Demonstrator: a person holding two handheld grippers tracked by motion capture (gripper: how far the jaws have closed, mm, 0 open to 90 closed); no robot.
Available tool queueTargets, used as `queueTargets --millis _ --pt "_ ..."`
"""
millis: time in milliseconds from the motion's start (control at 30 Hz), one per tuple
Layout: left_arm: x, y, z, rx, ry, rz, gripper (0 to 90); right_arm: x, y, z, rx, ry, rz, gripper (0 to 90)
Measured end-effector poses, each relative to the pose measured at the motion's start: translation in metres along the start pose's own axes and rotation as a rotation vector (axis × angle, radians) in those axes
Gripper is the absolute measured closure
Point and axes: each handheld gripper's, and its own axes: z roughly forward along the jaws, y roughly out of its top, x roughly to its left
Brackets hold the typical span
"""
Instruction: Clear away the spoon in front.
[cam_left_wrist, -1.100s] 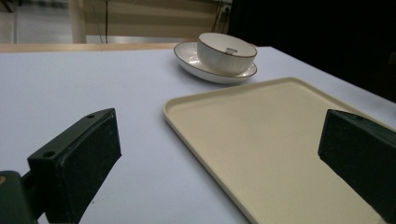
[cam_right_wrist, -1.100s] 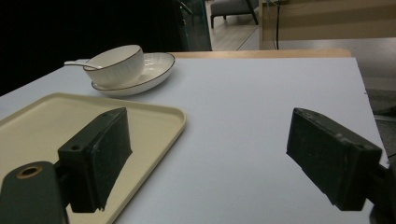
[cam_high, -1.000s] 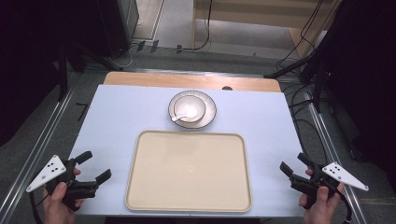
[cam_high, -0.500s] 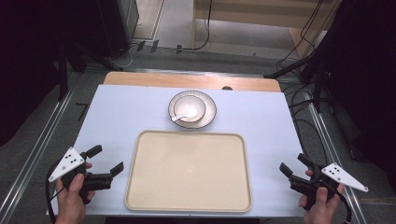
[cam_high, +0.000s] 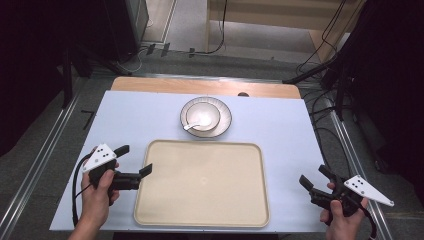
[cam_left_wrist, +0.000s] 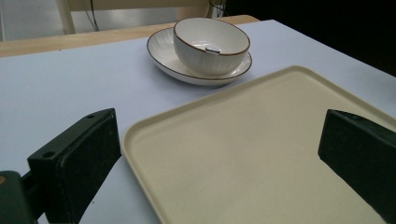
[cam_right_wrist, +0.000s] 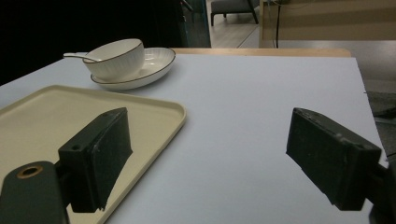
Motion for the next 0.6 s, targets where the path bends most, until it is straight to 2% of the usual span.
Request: queueTargets --millis 233,433,600 --pt "-0.005 0.016 0.026 0.02 -0.006 -0.003 0.0 0.003 0.0 0.002 0.01 -0.026 -0.014 16.4" --pt "-0.006 0.023 0.046 0.043 -0.017 -0.007 0.0 0.003 -0.001 0.002 0.0 -0.012 -0.012 16.5" --pt "-0.005 0.026 0.059 0.058 -0.03 -0.029 0.0 0.003 -0.001 0.002 0.01 -0.003 -0.014 16.4"
